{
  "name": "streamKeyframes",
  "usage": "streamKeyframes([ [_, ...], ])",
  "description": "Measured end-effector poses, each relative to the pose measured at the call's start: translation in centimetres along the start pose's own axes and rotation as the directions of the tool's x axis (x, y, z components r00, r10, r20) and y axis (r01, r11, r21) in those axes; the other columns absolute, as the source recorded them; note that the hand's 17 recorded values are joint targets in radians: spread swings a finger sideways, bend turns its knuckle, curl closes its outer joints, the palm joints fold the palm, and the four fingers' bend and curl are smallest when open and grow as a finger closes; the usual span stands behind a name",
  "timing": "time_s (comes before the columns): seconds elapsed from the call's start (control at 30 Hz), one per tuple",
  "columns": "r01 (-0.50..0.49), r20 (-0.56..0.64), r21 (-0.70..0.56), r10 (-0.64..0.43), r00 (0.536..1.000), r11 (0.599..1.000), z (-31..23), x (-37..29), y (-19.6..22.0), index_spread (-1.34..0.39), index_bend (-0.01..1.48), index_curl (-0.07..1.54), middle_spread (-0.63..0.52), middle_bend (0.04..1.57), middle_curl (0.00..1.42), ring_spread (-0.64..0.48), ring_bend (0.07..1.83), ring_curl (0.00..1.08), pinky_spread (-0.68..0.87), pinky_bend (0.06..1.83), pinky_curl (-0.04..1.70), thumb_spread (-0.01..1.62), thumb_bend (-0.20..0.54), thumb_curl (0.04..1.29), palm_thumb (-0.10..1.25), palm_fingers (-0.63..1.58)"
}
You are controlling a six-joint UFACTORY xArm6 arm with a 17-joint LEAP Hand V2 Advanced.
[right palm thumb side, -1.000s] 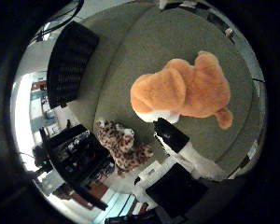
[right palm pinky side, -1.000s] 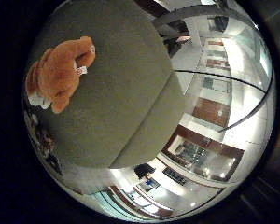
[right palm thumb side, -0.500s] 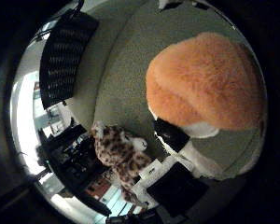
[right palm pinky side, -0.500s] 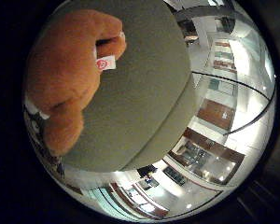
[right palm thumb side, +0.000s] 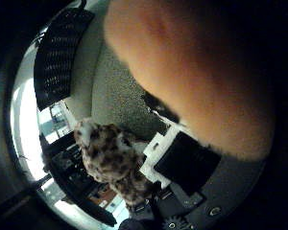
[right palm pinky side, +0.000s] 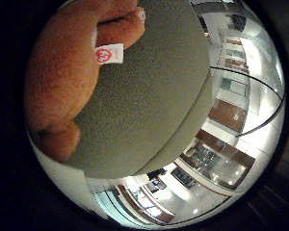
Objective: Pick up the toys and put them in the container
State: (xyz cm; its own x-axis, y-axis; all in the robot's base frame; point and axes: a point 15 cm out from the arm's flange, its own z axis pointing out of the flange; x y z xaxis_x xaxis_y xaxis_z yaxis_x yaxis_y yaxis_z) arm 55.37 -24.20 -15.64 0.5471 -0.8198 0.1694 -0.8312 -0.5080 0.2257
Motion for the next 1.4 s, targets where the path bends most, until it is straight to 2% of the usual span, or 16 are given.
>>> streamKeyframes([
  [0.07,-0.009,-0.017,0.035,0.009,1.000,0.999,-0.1,1.0,-0.2,-0.45,0.50,0.47,-0.27,0.77,0.60,-0.26,0.97,0.52,-0.25,1.15,0.28,1.06,-0.008,0.36,0.73,1.38],
  [0.17,-0.054,-0.059,0.119,0.062,0.996,0.991,-0.7,4.7,0.8,-0.42,0.84,0.66,-0.27,1.00,0.74,-0.27,1.18,0.63,-0.23,1.40,0.40,1.06,-0.007,0.40,0.82,1.25],
  [0.3,-0.092,-0.119,0.195,0.117,0.986,0.977,-2.9,9.6,2.8,-0.35,1.06,0.81,-0.25,1.18,0.86,-0.26,1.32,0.73,-0.19,1.55,0.51,1.05,-0.012,0.44,0.90,1.12],
  [0.63,-0.125,-0.153,0.220,0.161,0.975,0.967,-6.2,12.9,4.8,-0.26,1.12,0.90,-0.19,1.27,0.91,-0.25,1.35,0.81,-0.16,1.57,0.63,1.05,-0.009,0.53,1.04,1.07],
  [1.4,-0.124,-0.160,0.243,0.166,0.973,0.962,-15.7,10.8,6.1,-0.25,1.08,0.95,-0.17,1.28,0.91,-0.25,1.31,0.88,-0.16,1.46,0.80,1.03,-0.014,0.65,1.04,1.08],
])
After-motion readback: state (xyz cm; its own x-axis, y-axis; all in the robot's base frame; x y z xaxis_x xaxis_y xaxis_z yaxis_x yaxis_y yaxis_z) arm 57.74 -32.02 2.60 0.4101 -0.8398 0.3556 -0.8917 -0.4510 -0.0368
